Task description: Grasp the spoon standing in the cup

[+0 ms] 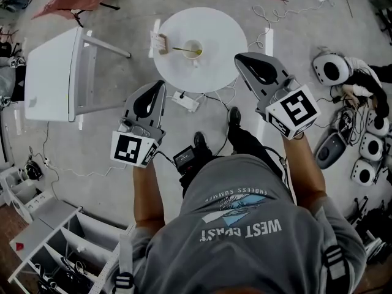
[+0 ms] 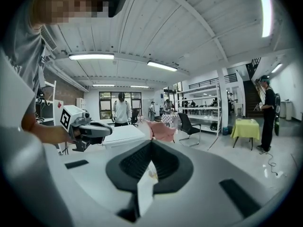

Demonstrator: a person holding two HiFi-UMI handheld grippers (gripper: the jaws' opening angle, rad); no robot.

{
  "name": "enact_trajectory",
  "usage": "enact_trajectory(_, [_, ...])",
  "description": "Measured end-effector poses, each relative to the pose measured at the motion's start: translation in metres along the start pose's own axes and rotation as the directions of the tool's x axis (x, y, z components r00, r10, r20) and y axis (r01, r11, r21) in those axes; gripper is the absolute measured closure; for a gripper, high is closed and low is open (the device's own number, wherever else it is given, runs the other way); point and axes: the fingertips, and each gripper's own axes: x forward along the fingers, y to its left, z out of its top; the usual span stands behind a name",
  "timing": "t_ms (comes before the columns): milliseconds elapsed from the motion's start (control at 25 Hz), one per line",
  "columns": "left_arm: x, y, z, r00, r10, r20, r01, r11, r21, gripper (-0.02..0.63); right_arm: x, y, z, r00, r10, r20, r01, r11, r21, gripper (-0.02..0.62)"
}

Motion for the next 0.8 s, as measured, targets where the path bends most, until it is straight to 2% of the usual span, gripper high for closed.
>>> enact_trajectory(800, [0.035, 0.021, -0.043, 0.998, 0.008, -0.062, -0.013, 0.997, -0.074, 0.603, 0.022, -0.018, -0.027, 0.999, 0.010, -0.049, -0.008, 0.999, 0.043, 0.593])
